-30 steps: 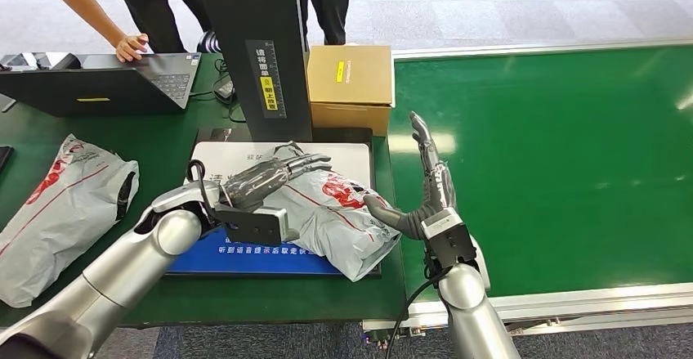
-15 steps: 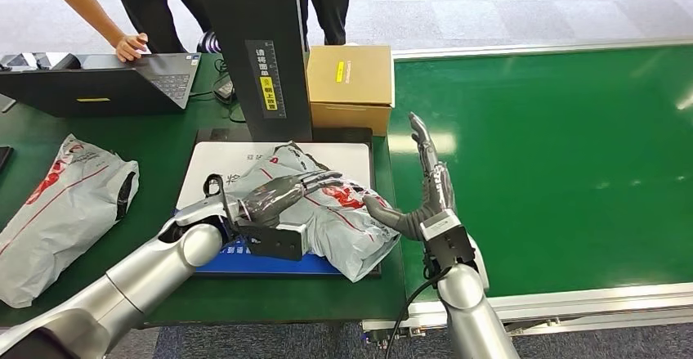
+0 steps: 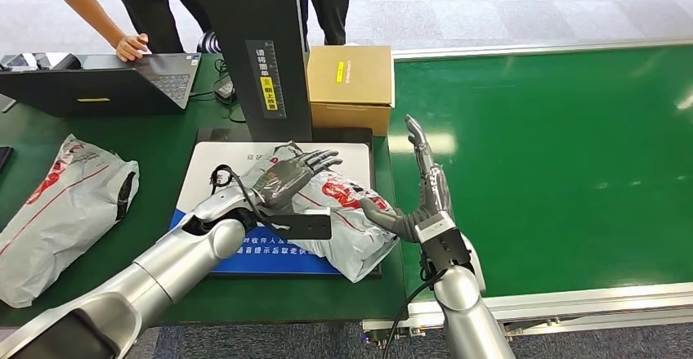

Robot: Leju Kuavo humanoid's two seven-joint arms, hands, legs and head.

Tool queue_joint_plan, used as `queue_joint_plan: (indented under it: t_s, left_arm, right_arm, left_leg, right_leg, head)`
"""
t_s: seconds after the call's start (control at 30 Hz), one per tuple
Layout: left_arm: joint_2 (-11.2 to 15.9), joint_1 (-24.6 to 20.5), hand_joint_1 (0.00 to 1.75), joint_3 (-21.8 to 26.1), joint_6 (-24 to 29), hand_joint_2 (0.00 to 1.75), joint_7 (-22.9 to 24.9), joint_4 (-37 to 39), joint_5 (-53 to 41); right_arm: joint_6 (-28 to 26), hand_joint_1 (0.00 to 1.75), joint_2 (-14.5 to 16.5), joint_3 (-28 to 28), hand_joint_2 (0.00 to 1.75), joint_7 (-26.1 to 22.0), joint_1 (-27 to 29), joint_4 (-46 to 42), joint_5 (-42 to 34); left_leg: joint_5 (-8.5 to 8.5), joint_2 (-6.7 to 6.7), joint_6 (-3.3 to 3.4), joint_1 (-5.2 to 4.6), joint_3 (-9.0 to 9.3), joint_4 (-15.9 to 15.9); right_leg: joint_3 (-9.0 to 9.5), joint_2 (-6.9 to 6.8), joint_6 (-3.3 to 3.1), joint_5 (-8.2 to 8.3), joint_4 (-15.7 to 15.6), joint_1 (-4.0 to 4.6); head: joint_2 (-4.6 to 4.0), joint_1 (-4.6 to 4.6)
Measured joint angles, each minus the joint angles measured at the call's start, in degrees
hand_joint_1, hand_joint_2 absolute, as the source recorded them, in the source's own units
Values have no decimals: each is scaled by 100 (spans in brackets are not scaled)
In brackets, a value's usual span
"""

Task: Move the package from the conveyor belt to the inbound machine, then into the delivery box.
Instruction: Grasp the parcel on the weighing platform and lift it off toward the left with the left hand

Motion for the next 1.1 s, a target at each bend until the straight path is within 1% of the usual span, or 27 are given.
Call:
queue_joint_plan:
  t_s: [0.13,0.27,0.53,0.57,0.67,0.7,0.87,1.1]
  left_arm:
    - [-234,-98,0,-98,107,175,48,547,-383]
    - [-388,-149,0,-214,170,175,114,949,-671]
    - [-564,-407,0,-590,-144,175,31,1628,-1089]
    - [-579,-432,10,-633,-149,175,22,1684,-1110]
    - [-615,-481,140,-736,-140,175,-8,1804,-1137]
    - [-623,-487,175,-762,-120,175,-17,1829,-1152]
    - [-631,-489,175,-816,44,175,-21,1870,-1251]
    - [-631,-509,175,-819,121,175,8,1872,-1287]
  right_arm:
    - [-8,0,1,10,175,-3,-1,10,13]
    - [-31,0,2,26,175,-4,-7,23,20]
    - [-38,0,5,48,175,-64,-70,126,2]
    - [-39,0,8,52,175,-68,-73,137,-3]
    - [-46,0,15,68,175,-72,-76,154,-14]
    - [-50,0,16,70,175,-72,-76,155,-16]
    - [-57,0,17,75,175,-72,-76,156,-28]
    - [-69,0,23,75,175,-71,-76,156,-24]
  left_leg:
    - [0,0,0,-1,0,0]
    - [0,0,0,0,0,0]
    - [0,-1,0,0,26,0]
    - [0,-1,0,0,31,-1]
    - [0,-2,0,-1,46,-1]
    - [1,-2,0,-1,48,-1]
    - [8,-2,-2,-1,50,-1]
    - [13,-2,-6,-1,50,-1]
  right_leg:
    - [0,0,0,0,0,0]
    - [1,0,0,0,1,0]
    - [30,-1,0,0,1,0]
    - [35,-1,0,0,1,0]
    - [50,-1,0,0,1,0]
    - [52,-1,0,0,1,0]
    - [55,-2,-2,5,2,0]
    - [54,-2,-5,10,3,0]
  head:
    - [0,-1]
    - [0,-1]
    - [0,-1]
    - [0,-1]
    - [0,-1]
    - [0,-1]
    - [0,-1]
    - [0,-1]
